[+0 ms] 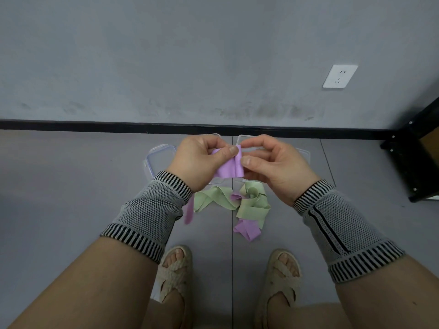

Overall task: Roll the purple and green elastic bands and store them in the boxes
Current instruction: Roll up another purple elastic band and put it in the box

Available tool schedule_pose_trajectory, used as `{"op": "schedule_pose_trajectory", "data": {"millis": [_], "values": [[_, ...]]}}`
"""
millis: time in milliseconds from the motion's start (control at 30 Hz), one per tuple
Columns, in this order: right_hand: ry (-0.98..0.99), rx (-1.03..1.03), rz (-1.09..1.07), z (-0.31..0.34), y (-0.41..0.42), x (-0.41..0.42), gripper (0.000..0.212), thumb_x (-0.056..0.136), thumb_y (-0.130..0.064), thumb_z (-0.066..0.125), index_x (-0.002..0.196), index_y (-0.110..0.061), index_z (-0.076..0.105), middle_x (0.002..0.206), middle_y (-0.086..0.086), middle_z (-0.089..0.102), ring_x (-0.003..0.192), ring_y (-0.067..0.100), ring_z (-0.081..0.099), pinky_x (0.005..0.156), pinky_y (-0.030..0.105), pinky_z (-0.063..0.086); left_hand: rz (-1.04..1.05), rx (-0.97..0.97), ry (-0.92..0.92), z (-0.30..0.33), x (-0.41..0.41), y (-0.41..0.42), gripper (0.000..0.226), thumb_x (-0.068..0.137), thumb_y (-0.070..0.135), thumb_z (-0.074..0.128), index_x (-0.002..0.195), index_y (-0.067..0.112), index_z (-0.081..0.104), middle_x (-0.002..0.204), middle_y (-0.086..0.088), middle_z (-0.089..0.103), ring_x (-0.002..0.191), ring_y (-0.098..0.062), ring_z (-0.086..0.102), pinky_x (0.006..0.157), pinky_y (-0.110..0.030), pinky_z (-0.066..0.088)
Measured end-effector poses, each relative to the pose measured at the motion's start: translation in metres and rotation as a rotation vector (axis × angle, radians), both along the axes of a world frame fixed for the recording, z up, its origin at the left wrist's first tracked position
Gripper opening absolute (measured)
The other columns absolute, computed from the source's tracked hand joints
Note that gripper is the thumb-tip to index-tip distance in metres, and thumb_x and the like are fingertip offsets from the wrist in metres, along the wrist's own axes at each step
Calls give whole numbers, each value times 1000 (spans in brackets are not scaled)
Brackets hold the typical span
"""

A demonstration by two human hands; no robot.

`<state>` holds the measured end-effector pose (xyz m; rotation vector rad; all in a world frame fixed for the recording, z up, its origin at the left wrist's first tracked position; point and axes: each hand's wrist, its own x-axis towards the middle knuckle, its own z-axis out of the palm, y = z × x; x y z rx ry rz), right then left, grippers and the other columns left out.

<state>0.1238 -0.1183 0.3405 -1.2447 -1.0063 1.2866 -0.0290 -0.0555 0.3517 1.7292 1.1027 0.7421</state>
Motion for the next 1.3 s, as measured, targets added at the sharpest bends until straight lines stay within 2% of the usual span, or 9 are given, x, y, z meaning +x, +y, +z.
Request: {"op": "schedule_pose_trajectory", "data": {"millis": [133, 267, 533, 667, 767, 867, 967, 1067, 1300], "values": [[-7, -8, 48, 1, -2, 0, 38, 85, 5, 59, 110, -25, 60, 82, 8, 73, 74, 22, 68, 72, 33, 56, -11, 14, 5, 0, 0, -2, 14, 84, 17, 68, 71, 11, 66, 66, -3, 62, 58, -4, 52, 53, -17, 43], [-113, 9, 65, 1, -2, -1, 40, 86, 3, 60, 107, -31, 61, 76, 1, 72, 66, 11, 63, 64, 25, 51, -25, 39, 35, -1, 0, -1, 17, 85, 20, 67, 70, 14, 65, 68, -7, 60, 57, -6, 50, 53, -20, 42], [-118, -9, 41, 2, -4, 4, 32, 87, 7, 57, 101, -22, 62, 70, 1, 67, 62, 12, 63, 65, 26, 56, -155, 88, 297, -8, -7, 6, 11, 87, 23, 62, 79, 15, 61, 60, 7, 55, 52, 0, 46, 55, -21, 39], [-117, -5, 27, 2, -5, 6, 31, 86, 7, 58, 101, -20, 62, 68, -1, 68, 60, 9, 63, 61, 23, 55, -159, 154, 369, -5, -8, 5, 14, 91, 25, 55, 79, 17, 56, 65, 5, 54, 63, -14, 51, 64, -31, 43], [-116, 9, 1, 2, -4, 4, 30, 85, 7, 60, 99, -20, 61, 66, -2, 68, 58, 10, 62, 59, 22, 53, -123, 151, 348, -3, -6, 5, 19, 91, 30, 54, 73, 22, 53, 73, -3, 61, 68, -22, 58, 65, -35, 47], [-134, 42, -20, 3, -2, 0, 29, 82, 6, 64, 96, -20, 60, 64, -1, 67, 58, 11, 62, 58, 22, 52, -21, 149, 278, -1, -2, 3, 24, 74, 44, 52, 64, 22, 52, 66, 0, 58, 64, -18, 51, 63, -34, 46], [-198, 76, -33, 2, -1, -4, 30, 81, 4, 67, 95, -22, 59, 68, 3, 66, 61, 15, 62, 61, 25, 52, 48, 128, 211, 1, 3, -2, 45, 63, 60, 59, 69, 16, 57, 70, -5, 64, 66, -22, 57, 63, -36, 48], [-252, 95, -49, 0, 0, -7, 32, 79, 1, 70, 92, -26, 59, 68, 4, 63, 62, 16, 59, 63, 29, 53, 74, 74, 132, 5, 5, -5, 38, 70, 45, 76, 74, 10, 61, 75, -8, 68, 71, -22, 63, 67, -37, 52], [-321, 110, -9, 4, -3, -10, 42, 74, -5, 76, 98, -36, 60, 82, 9, 64, 69, 14, 59, 69, 46, 56, 57, 11, 50, 7, 0, -1, 15, 77, 28, 75, 72, 17, 66, 73, 3, 66, 60, 1, 57, 58, -13, 46]]}}
